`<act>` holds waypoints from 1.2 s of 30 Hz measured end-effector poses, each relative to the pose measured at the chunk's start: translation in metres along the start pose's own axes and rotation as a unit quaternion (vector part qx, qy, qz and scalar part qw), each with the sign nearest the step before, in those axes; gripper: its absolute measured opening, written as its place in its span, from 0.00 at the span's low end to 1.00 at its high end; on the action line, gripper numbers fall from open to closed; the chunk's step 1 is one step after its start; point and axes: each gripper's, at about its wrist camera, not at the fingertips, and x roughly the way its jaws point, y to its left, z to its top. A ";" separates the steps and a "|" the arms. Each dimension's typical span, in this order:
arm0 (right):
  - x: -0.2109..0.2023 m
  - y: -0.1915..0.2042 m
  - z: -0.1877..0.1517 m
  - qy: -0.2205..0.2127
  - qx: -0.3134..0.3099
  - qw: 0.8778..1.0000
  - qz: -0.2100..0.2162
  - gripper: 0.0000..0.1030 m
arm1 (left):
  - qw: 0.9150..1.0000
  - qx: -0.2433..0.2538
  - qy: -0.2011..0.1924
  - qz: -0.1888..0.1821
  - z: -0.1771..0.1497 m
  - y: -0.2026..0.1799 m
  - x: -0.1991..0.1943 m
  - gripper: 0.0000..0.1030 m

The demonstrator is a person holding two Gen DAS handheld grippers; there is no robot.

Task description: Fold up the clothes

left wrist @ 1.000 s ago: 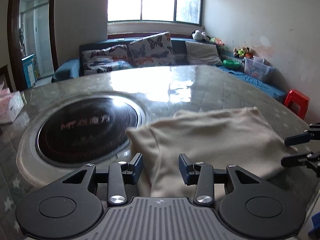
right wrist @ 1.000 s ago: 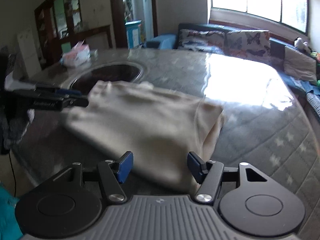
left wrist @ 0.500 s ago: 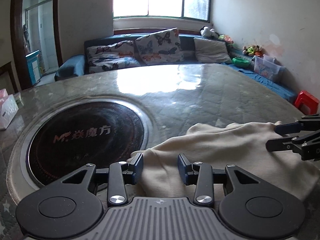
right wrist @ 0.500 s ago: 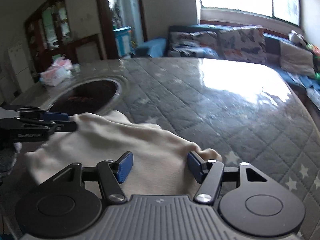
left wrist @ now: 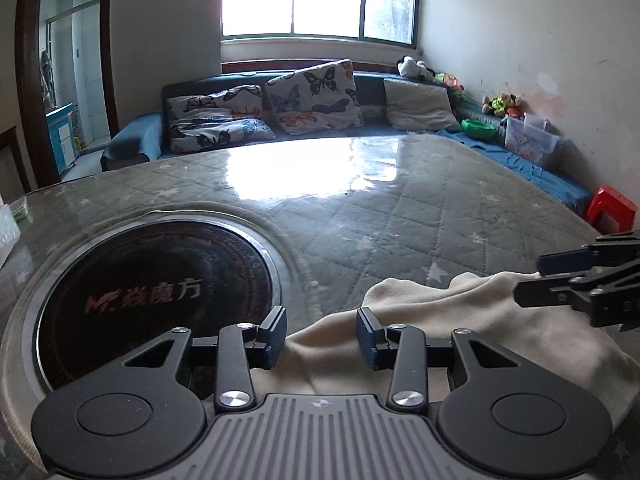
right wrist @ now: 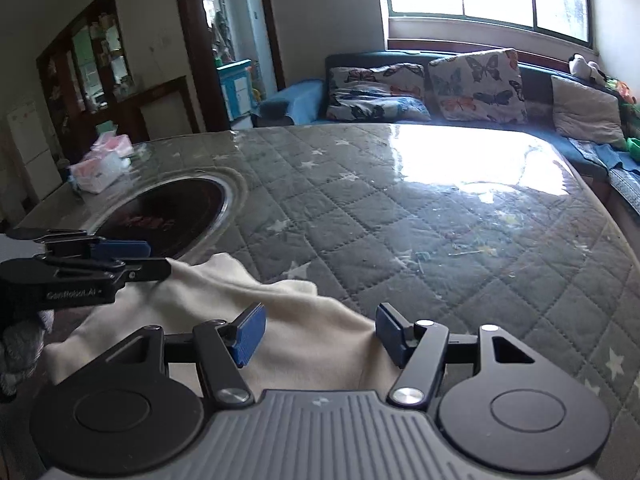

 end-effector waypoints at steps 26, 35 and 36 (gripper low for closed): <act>-0.042 0.045 -0.028 -0.038 -0.035 0.998 -0.019 0.99 | 0.999 -0.007 -0.018 0.026 -0.010 0.003 -0.041 0.84; -0.057 0.064 -0.045 -0.048 -0.041 0.998 -0.021 1.00 | 0.999 -0.019 -0.036 0.034 -0.022 0.010 -0.064 1.00; -0.058 0.065 -0.047 -0.049 -0.042 0.998 -0.019 1.00 | 0.998 -0.021 -0.037 0.035 -0.023 0.010 -0.066 1.00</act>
